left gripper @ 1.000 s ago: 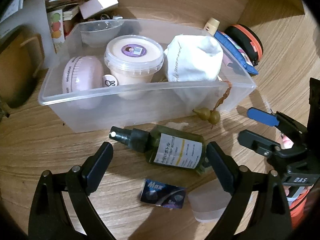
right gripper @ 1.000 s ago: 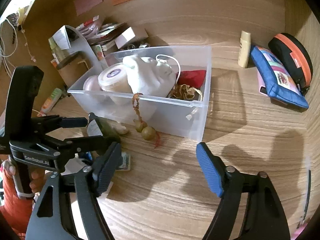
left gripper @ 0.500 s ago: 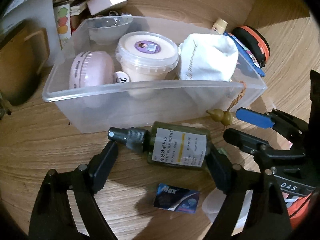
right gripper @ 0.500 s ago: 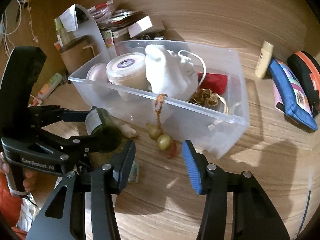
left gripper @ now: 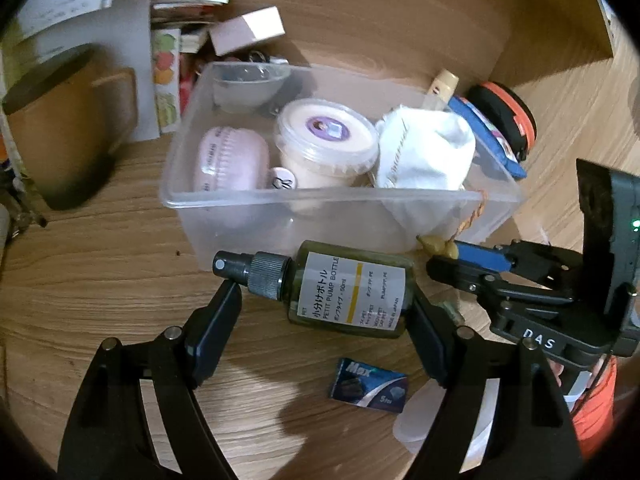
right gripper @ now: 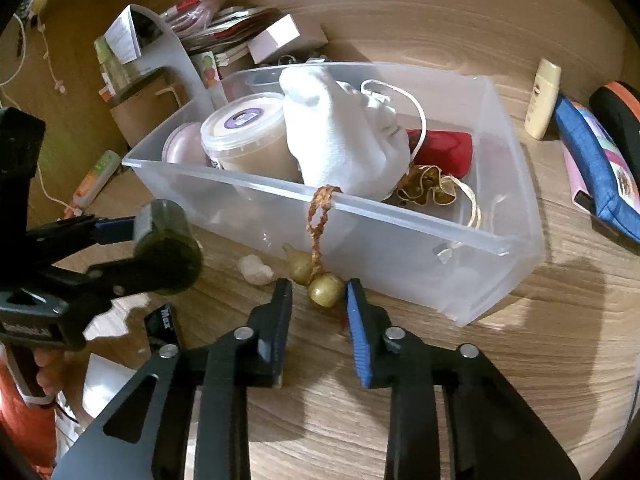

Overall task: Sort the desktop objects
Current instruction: 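Grasp and lift the green spray bottle with left gripper while right gripper grasps the gold beads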

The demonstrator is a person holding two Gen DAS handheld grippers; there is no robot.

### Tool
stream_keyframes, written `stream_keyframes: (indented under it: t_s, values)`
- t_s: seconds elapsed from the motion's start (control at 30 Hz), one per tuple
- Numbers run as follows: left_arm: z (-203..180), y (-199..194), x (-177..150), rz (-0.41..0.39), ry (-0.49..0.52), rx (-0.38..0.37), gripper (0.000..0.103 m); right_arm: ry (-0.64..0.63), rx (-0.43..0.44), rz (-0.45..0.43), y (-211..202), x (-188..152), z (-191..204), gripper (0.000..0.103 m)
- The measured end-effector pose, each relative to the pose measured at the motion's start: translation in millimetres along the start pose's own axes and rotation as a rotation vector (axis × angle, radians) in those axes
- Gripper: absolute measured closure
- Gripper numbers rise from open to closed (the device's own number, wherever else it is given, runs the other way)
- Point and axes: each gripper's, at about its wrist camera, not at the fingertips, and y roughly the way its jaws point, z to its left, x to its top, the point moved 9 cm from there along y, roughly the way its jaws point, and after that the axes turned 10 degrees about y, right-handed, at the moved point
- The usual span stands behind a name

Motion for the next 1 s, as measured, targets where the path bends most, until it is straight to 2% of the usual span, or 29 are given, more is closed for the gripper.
stream_keyframes:
  t_s: [0.13, 0.23, 0.57, 1.0]
  values:
    - [7.7, -4.0, -1.3, -0.013, -0.022, 0.002, 0.023, -0.006, 0.009, -0.011, -2.0, 0.9, 2.0, 0.081]
    - [12.7, -6.9, -3.7, -0.023, -0.040, 0.002, 0.023, -0.010, 0.027, -0.016, -6.6, -0.1, 5.2, 0.086]
    - [17.9, -18.4, -7.9, -0.063, -0.083, 0.003, 0.023, -0.010, 0.076, -0.070, -34.4, -0.9, 15.6, 0.085]
    - [17.3, -41.0, 14.9, -0.126, -0.078, 0.036, 0.023, 0.014, 0.097, -0.138, -65.5, 12.9, 7.1, 0.085]
